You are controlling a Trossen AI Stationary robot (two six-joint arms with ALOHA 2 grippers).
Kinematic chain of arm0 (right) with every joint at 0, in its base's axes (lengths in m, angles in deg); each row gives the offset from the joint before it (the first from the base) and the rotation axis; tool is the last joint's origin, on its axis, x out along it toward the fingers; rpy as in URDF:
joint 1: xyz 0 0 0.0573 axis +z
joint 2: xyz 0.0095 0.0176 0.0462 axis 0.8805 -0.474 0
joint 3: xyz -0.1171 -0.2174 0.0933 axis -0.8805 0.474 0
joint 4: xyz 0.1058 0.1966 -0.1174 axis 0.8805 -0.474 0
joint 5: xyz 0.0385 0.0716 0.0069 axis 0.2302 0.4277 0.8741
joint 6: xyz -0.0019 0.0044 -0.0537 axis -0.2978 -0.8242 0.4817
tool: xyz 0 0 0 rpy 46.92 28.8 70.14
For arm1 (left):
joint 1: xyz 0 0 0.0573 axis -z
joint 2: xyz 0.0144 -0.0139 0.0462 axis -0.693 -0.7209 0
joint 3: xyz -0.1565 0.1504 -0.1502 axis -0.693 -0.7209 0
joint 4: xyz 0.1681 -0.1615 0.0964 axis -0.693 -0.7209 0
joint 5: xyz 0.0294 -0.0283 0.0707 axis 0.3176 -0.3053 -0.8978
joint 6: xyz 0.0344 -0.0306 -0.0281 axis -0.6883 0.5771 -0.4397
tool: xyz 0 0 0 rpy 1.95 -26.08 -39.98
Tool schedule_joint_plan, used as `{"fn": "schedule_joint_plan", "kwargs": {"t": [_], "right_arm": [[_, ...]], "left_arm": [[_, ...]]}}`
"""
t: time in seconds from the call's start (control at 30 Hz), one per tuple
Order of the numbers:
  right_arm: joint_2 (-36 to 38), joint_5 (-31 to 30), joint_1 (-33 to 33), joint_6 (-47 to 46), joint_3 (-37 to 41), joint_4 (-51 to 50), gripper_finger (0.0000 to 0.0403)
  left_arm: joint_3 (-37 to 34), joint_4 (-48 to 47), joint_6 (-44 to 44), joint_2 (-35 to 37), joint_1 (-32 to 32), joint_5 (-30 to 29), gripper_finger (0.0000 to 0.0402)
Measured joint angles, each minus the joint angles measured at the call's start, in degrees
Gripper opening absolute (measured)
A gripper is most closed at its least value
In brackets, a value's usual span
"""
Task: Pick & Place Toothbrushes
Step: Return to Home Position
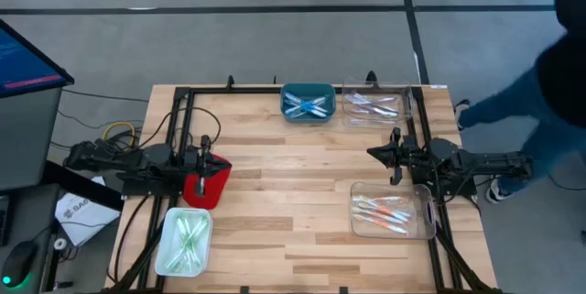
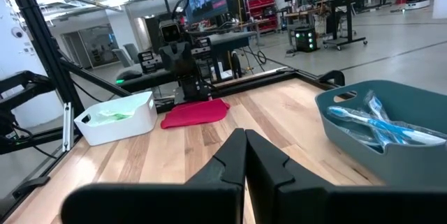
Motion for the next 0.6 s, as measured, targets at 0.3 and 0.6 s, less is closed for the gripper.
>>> {"fn": "schedule_joint_plan", "kwargs": {"t": [0.3,0.6], "right_arm": [[0.00,0.00,0.01,0.02,0.00,0.00,0.0000],[0.00,0.00,0.01,0.01,0.01,0.00,0.0000]], "left_arm": [[0.00,0.94,0.02,-4.69,0.00,-0.19,0.0002],[0.00,1.09,0.04,-8.14,0.00,-0.17,0.0002]]}}
